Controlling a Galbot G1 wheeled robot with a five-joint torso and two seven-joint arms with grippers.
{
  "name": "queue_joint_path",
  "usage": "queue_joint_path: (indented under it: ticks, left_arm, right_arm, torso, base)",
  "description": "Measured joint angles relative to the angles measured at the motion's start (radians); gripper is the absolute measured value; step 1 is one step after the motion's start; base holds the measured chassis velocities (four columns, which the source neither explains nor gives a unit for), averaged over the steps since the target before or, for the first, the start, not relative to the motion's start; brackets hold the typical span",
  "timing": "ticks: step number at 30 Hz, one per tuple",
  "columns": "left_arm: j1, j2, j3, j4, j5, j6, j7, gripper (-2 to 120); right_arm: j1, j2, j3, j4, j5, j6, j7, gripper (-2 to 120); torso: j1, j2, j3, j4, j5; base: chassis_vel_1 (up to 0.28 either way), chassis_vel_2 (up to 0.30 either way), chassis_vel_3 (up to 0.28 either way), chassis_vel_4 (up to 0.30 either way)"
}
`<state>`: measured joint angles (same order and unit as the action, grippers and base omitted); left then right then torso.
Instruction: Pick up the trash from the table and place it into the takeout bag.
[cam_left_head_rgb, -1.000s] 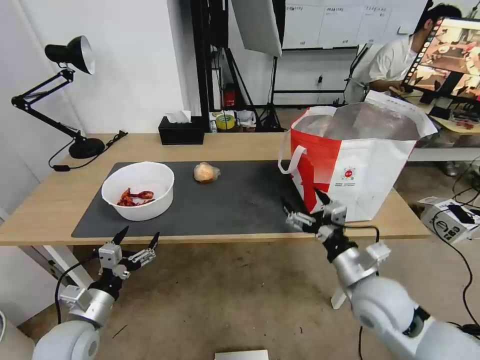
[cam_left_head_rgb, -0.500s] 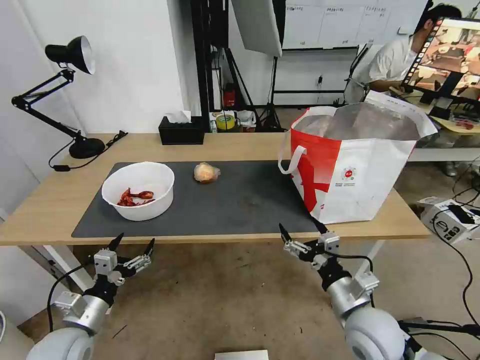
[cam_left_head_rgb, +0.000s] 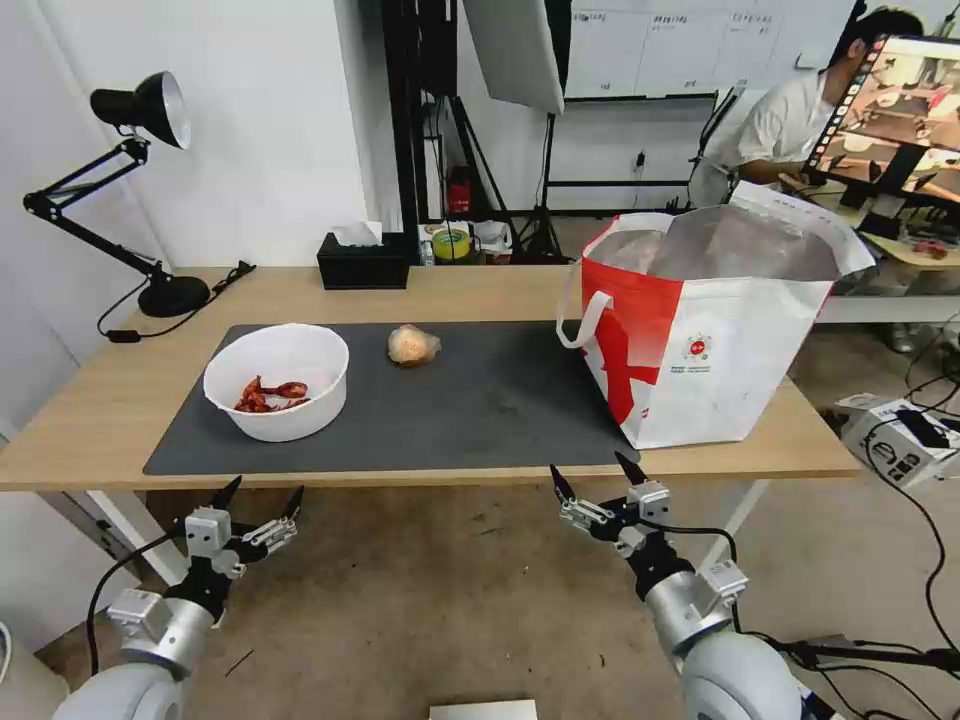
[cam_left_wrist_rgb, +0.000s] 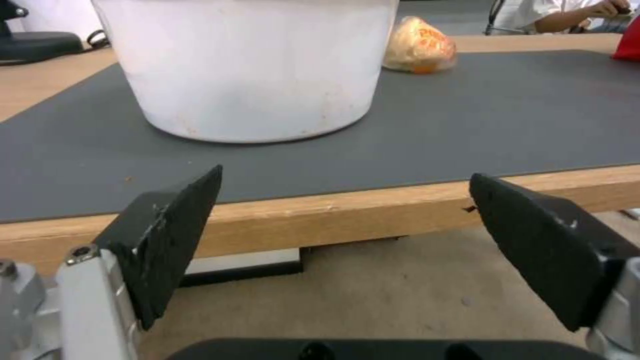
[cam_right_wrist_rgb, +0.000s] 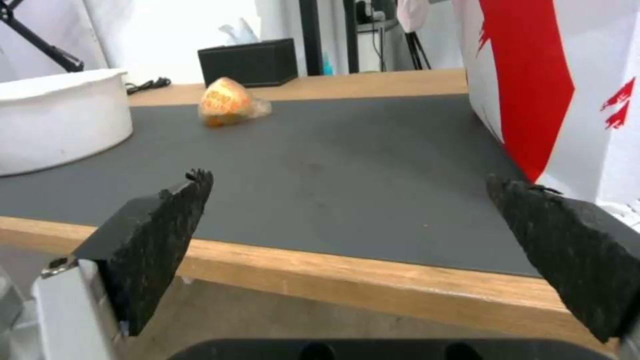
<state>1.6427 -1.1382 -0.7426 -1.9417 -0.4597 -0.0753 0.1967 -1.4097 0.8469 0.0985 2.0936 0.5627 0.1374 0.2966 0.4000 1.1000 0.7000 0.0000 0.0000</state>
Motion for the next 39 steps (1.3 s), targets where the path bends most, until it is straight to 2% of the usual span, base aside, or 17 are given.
queue_joint_path:
  ticks: [7,11,14,15,18,19,22,23,26,27,29,31,34,35,38,39]
  left_arm:
    - [-0.005,-0.001,0.004,0.006,0.000,0.000,0.001,100]
    - [-0.009,-0.002,0.007,0.007,0.000,-0.001,0.001,100]
    - [-0.009,-0.002,0.007,0.007,0.001,-0.001,0.002,100]
    - [-0.009,-0.002,0.007,0.007,0.001,-0.001,0.002,100]
    - [-0.007,-0.002,0.004,0.007,0.001,-0.001,0.002,100]
    - [-0.007,-0.002,0.004,0.007,0.001,-0.001,0.002,100]
    - [-0.004,-0.003,-0.001,0.006,0.001,-0.002,0.002,100]
    - [-0.004,-0.003,-0.001,0.006,0.001,-0.002,0.002,100]
    - [-0.002,-0.007,-0.005,0.005,0.002,-0.003,0.002,100]
    - [-0.002,-0.007,-0.005,0.005,0.002,-0.003,0.002,100]
    - [-0.001,-0.009,-0.007,0.005,0.002,-0.003,0.002,100]
    - [-0.001,-0.010,-0.007,0.006,0.003,-0.003,0.002,100]
    - [-0.001,-0.011,-0.007,0.007,0.005,-0.003,0.002,100]
    - [-0.001,-0.011,-0.007,0.007,0.005,-0.003,0.002,100]
    - [0.000,-0.013,-0.009,0.009,0.008,-0.004,-0.002,100]
    - [0.000,-0.013,-0.009,0.009,0.008,-0.004,-0.002,100]
  right_arm:
    - [0.052,-0.013,-0.030,-0.013,0.025,-0.007,-0.001,100]
    - [0.138,-0.027,-0.082,-0.031,0.068,-0.040,-0.006,100]
    - [0.296,-0.034,-0.178,-0.073,0.121,-0.083,-0.008,100]
    - [0.296,-0.034,-0.178,-0.073,0.121,-0.083,-0.008,100]
    - [0.486,-0.016,-0.291,-0.137,0.165,-0.111,-0.003,100]
    - [0.486,-0.016,-0.291,-0.137,0.165,-0.111,-0.003,100]
    - [0.664,0.032,-0.396,-0.213,0.215,-0.134,0.015,100]
    - [0.664,0.032,-0.396,-0.213,0.215,-0.134,0.015,100]
    - [0.859,0.114,-0.507,-0.335,0.266,-0.160,0.044,100]
    - [0.859,0.114,-0.507,-0.335,0.266,-0.160,0.044,100]
    - [0.960,0.186,-0.565,-0.442,0.300,-0.171,0.051,100]
    - [0.984,0.210,-0.577,-0.476,0.312,-0.174,0.051,100]
    - [1.067,0.312,-0.612,-0.619,0.356,-0.185,0.049,100]
    - [1.067,0.312,-0.612,-0.619,0.356,-0.185,0.049,100]
    - [1.140,0.416,-0.624,-0.776,0.377,-0.223,0.023,100]
    - [1.140,0.416,-0.624,-0.776,0.377,-0.223,0.023,100]
  torso:
    - [0.000,0.000,0.000,0.0000,0.0000]
    - [0.000,0.000,0.000,-0.0001,-0.0002]
    - [0.000,0.000,0.000,-0.0001,-0.0001]
    - [0.000,0.000,0.000,-0.0001,-0.0001]
    - [0.000,0.000,0.000,0.0000,0.0000]
    - [0.000,0.000,0.000,0.0000,0.0000]
    - [0.000,0.000,0.000,0.0000,-0.0001]
    - [0.000,0.000,0.000,0.0000,-0.0001]
    - [0.000,0.000,0.000,0.0001,-0.0004]
    - [0.000,0.000,0.000,0.0001,-0.0004]
    - [0.000,0.000,0.000,0.0003,-0.0005]
    - [0.000,0.000,0.000,0.0001,-0.0005]
    - [0.000,0.000,0.000,0.0003,-0.0002]
    - [0.000,0.000,0.000,0.0003,-0.0002]
    - [0.000,0.000,0.000,0.0002,-0.0002]
    - [0.000,0.000,0.000,0.0002,-0.0002]
  base:
    - [0.000,0.000,0.000,0.000]
    - [0.000,0.000,0.000,0.000]
    - [0.000,0.000,0.000,0.000]
    - [0.000,0.000,0.000,0.000]
    - [0.000,0.000,0.000,0.000]
    - [0.000,0.000,0.000,0.000]
    - [0.000,0.000,0.000,0.000]
    - [0.000,0.000,0.000,0.000]
    - [0.000,0.000,0.000,0.000]
    - [0.000,0.000,0.000,0.000]
    - [0.000,0.000,0.000,0.000]
    - [0.000,0.000,0.000,0.000]
    - [0.000,0.000,0.000,0.000]
    - [0.000,0.000,0.000,0.000]
    - [0.000,0.000,0.000,0.000]
    - [0.000,0.000,0.000,0.000]
